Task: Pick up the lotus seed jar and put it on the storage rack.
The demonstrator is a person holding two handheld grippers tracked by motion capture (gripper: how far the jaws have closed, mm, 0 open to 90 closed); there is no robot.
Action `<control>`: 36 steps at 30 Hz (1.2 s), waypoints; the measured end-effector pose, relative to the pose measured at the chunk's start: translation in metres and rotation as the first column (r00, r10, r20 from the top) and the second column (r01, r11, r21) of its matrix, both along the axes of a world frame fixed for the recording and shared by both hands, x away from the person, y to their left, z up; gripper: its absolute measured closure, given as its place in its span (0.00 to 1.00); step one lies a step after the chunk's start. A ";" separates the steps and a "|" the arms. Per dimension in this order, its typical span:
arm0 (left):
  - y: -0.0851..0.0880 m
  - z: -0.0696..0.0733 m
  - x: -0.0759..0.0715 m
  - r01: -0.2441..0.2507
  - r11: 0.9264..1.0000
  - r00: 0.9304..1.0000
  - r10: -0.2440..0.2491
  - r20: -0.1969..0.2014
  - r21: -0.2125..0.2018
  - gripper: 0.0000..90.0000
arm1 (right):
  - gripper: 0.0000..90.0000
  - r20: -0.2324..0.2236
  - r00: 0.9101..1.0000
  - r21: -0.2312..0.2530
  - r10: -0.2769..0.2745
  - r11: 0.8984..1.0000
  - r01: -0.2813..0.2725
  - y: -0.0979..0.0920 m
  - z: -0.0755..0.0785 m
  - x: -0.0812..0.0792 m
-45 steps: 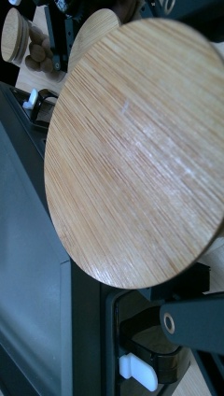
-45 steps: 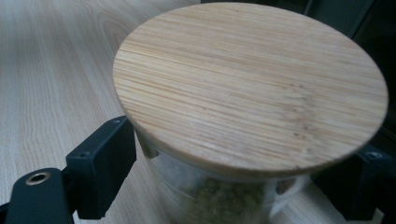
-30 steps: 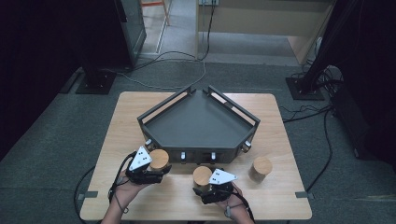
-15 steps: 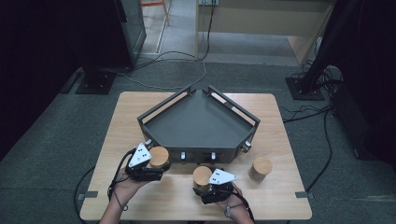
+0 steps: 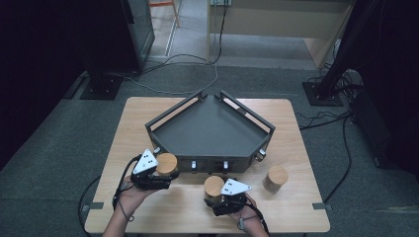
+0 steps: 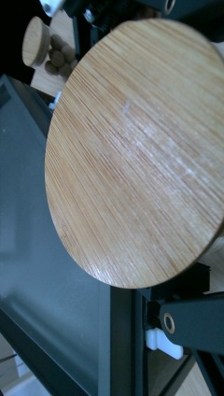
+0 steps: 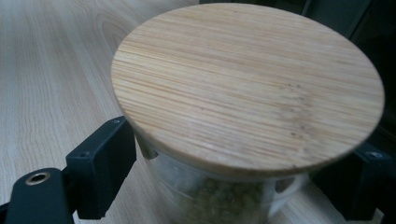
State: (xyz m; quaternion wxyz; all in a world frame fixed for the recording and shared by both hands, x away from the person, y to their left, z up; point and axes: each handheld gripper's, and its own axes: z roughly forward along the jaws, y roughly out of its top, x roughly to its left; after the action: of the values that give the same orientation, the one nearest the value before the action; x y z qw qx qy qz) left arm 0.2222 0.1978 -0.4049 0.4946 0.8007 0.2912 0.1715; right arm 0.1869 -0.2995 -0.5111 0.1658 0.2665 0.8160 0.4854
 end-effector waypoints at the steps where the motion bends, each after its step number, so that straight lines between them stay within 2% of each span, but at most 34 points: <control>1: -0.001 0.001 0.000 0.000 1.000 1.000 0.000 0.005 0.005 0.28 | 0.15 0.002 1.000 -0.001 0.001 1.000 -0.001 0.000 0.000 0.000; 15: -0.004 0.010 0.001 0.000 1.000 1.000 -0.001 0.020 0.025 0.28 | 0.15 0.003 1.000 -0.001 0.001 1.000 -0.001 0.000 0.000 0.000; 26: -0.005 0.017 0.004 0.013 1.000 1.000 -0.013 0.027 0.012 0.28 | 0.15 0.004 1.000 -0.002 0.003 1.000 -0.003 0.000 0.000 0.000; 30: -0.003 0.018 0.009 0.023 1.000 1.000 -0.023 0.016 -0.009 0.28 | 0.15 0.005 1.000 -0.003 0.004 1.000 -0.004 0.000 0.000 0.000; 36: -0.007 0.023 0.011 0.028 1.000 0.999 -0.029 0.023 0.010 0.28 | 0.15 0.005 1.000 -0.003 0.004 1.000 -0.004 0.000 0.000 0.000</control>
State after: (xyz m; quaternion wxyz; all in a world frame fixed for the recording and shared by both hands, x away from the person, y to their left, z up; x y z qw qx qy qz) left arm 0.2336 0.1908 -0.3817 0.4967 0.8050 0.2732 0.1749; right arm 0.1870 -0.2993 -0.5113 0.1671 0.2633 0.8169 0.4852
